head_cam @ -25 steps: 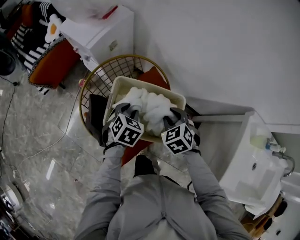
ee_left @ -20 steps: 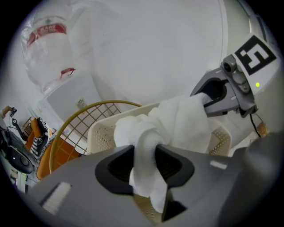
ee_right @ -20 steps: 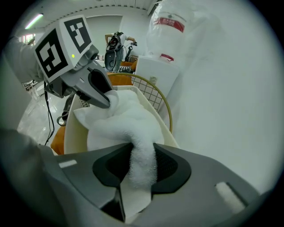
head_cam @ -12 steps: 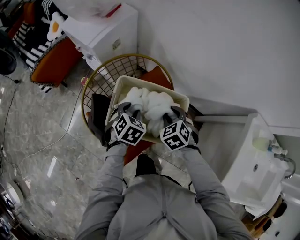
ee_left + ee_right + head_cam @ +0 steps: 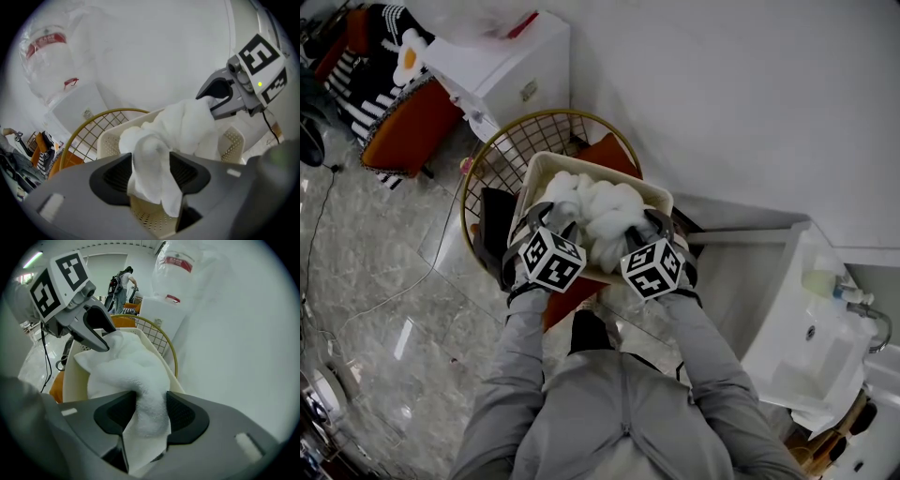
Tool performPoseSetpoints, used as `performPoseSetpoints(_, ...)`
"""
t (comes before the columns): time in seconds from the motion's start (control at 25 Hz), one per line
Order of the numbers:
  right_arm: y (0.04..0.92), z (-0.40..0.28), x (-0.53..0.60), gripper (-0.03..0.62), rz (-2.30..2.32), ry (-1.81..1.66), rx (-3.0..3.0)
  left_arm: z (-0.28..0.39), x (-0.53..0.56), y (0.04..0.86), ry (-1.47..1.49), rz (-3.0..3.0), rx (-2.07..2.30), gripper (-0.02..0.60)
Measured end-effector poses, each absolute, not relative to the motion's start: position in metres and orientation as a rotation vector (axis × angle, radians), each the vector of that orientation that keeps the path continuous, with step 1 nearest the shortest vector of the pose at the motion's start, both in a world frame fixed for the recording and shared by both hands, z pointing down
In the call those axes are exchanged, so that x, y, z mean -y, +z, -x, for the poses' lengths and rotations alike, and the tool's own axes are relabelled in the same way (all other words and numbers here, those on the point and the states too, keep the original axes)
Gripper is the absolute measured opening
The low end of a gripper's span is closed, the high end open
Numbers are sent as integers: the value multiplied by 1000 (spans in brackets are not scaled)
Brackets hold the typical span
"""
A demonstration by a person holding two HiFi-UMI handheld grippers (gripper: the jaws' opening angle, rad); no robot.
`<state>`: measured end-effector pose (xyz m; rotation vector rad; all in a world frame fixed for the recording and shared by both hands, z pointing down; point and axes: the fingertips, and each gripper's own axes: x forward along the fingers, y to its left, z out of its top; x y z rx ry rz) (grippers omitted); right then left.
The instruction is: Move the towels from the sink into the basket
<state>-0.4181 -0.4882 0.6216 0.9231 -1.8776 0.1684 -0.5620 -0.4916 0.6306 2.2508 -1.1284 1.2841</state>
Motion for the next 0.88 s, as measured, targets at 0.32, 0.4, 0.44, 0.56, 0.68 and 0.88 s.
performPoseSetpoints(0.32,596,417,483,189,-978,119,1922,567,486,603,1269,-2279,1214,273)
performPoseSetpoints(0.4,585,417,483,189,-999,100,1937,568,484,594,1258,-2286,1239,273)
performPoseSetpoints(0.44,580,416,483,189,-1010,91,1946,568,483,590,1251,-2288,1251,273)
performPoseSetpoints(0.56,562,416,482,189,-1058,58,1978,569,480,578,1236,-2295,1289,273)
performPoseSetpoints(0.68,543,416,480,189,-1118,32,2020,571,474,565,1224,-2305,1326,272)
performPoseSetpoints(0.88,510,415,469,189,-1205,-14,2069,578,459,536,1116,-2300,1397,272)
